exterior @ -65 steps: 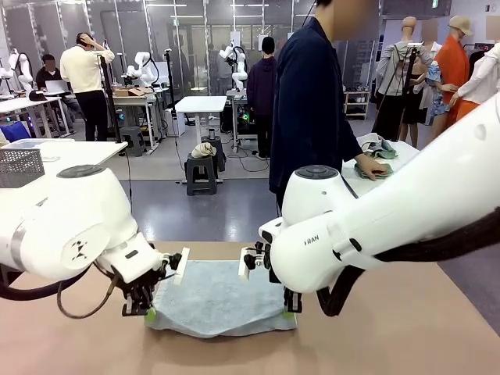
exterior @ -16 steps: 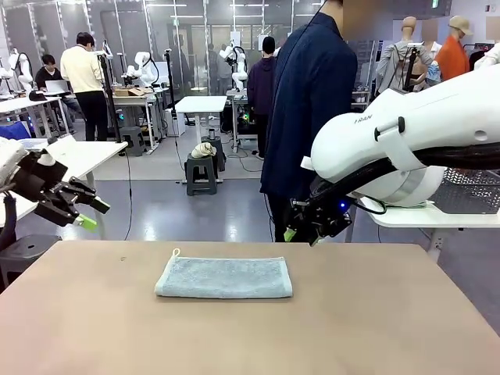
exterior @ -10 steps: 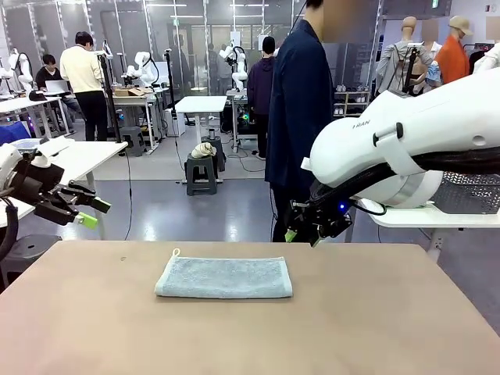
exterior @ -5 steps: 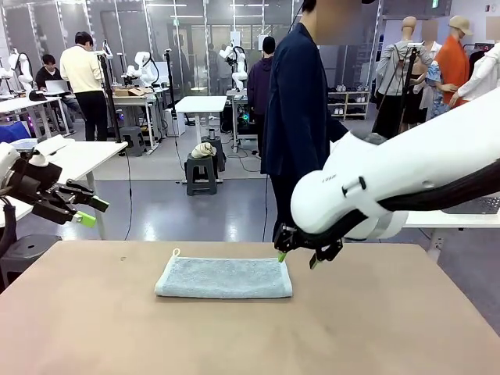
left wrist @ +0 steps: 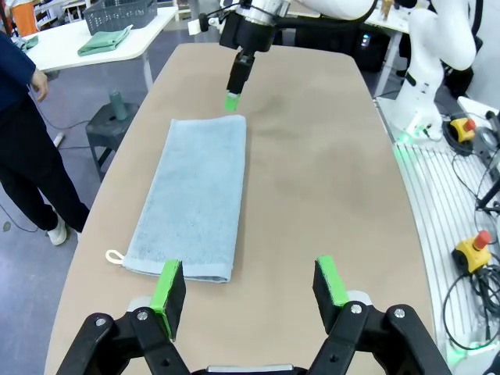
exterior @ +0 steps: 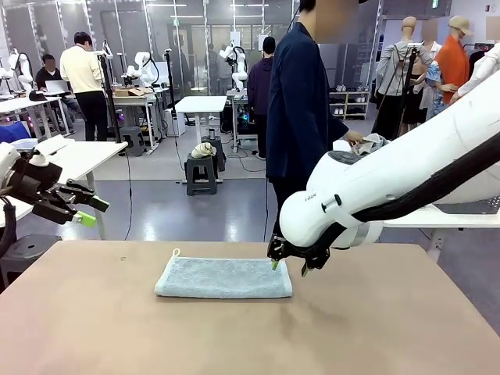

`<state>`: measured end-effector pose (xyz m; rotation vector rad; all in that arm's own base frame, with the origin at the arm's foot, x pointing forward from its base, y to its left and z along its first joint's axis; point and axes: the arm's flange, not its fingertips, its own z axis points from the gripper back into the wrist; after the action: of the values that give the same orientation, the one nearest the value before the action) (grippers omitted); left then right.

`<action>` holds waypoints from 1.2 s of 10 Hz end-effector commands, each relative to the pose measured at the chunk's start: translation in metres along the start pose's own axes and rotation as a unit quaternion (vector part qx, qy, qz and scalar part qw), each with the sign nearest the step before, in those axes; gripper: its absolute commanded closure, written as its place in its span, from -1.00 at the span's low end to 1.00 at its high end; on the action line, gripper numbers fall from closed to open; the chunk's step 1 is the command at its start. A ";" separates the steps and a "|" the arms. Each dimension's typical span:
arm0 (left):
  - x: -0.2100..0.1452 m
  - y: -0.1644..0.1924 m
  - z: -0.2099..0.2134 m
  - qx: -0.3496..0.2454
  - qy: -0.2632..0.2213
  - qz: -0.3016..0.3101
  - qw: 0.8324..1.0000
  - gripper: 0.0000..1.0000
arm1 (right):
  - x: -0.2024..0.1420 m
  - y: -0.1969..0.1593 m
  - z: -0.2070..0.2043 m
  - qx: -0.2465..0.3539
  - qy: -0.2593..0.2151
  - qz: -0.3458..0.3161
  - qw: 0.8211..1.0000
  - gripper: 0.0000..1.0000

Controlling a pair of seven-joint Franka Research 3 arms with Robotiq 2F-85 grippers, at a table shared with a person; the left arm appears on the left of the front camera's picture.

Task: Fold the towels and place them in the basket.
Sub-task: When a person lays out a Towel with hook on the table, fold it in half twice.

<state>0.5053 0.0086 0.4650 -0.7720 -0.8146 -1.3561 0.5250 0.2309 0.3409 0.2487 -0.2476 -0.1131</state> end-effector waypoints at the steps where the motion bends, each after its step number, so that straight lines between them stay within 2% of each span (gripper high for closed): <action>1: 0.002 -0.001 0.002 -0.001 0.003 -0.004 1.000 -0.67 | 0.015 0.020 -0.015 -0.028 -0.018 -0.026 0.999 -0.62; 5: 0.002 -0.001 0.002 -0.001 0.003 -0.004 1.000 -0.67 | 0.037 0.021 -0.040 -0.037 -0.008 -0.033 0.999 -0.62; 12: 0.002 -0.001 0.002 -0.001 0.003 -0.004 1.000 -0.67 | 0.041 0.021 -0.063 -0.064 0.005 -0.028 0.998 -0.62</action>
<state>0.5053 0.0087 0.4651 -0.7716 -0.8148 -1.3559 0.5770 0.2487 0.2955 0.1682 -0.2130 -0.1498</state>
